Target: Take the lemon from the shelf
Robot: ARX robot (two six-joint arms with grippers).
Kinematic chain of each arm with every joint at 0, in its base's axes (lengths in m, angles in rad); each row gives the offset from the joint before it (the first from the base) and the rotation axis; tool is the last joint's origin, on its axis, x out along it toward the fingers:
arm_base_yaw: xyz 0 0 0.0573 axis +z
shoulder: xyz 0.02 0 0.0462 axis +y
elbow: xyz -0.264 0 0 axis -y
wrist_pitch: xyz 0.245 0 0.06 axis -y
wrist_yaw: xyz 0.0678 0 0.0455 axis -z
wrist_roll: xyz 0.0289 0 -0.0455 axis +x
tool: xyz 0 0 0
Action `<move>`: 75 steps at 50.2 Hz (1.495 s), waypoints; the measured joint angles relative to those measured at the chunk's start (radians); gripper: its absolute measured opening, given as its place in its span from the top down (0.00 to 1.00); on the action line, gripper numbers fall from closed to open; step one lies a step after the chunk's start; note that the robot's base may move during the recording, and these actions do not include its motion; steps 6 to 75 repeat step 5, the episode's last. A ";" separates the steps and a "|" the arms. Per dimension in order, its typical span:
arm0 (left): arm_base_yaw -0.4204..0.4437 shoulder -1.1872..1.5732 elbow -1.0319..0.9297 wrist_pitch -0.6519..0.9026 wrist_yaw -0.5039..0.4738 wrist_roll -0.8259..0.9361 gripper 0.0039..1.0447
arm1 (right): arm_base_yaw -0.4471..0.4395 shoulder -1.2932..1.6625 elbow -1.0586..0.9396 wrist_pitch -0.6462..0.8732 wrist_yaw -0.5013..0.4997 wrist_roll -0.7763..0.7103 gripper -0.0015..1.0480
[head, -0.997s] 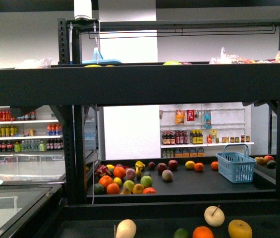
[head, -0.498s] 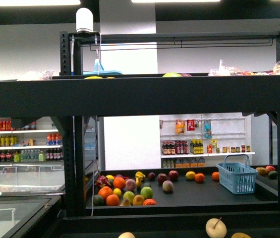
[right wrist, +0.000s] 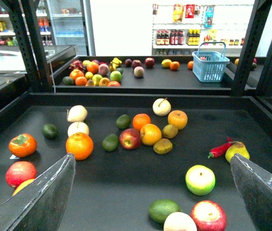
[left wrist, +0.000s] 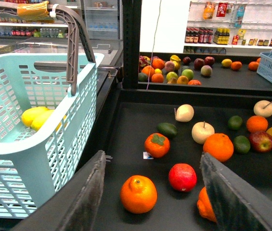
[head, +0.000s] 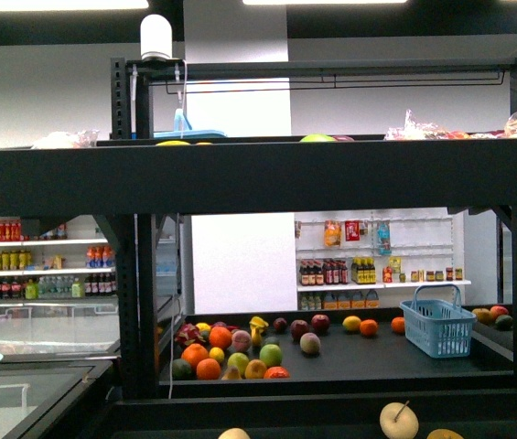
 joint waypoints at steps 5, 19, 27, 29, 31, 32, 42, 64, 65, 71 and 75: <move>0.000 0.000 0.000 0.000 0.000 0.000 0.20 | 0.000 0.000 0.000 0.000 0.000 0.000 0.07; 0.000 0.000 0.000 0.000 0.000 0.000 0.20 | 0.000 0.000 0.000 0.000 0.000 0.000 0.07; 0.000 0.000 0.000 0.000 0.000 0.000 0.20 | 0.000 0.000 0.000 0.000 0.000 0.000 0.07; 0.000 0.000 0.000 0.000 0.000 0.000 0.20 | 0.000 0.000 0.000 0.000 0.000 0.000 0.07; 0.000 0.000 0.000 0.000 0.000 0.000 0.20 | 0.000 0.000 0.000 0.000 0.000 0.000 0.07; 0.000 0.000 0.000 0.000 0.000 0.000 0.20 | 0.000 0.000 0.000 0.000 0.000 0.000 0.07; 0.000 0.000 0.000 0.000 0.000 0.000 0.20 | 0.000 0.000 0.000 0.000 0.000 0.000 0.07; 0.000 0.000 0.000 0.000 0.000 0.000 0.20 | 0.000 0.000 0.000 0.000 0.000 0.000 0.07; 0.000 0.000 0.000 0.000 0.000 0.000 0.20 | 0.000 0.000 0.000 0.000 0.000 0.000 0.07; 0.000 0.000 0.000 0.000 0.000 0.000 0.20 | 0.000 0.000 0.000 0.000 0.000 0.000 0.07; 0.000 0.000 0.000 0.000 0.000 0.000 0.20 | 0.000 0.000 0.000 0.000 0.000 0.000 0.07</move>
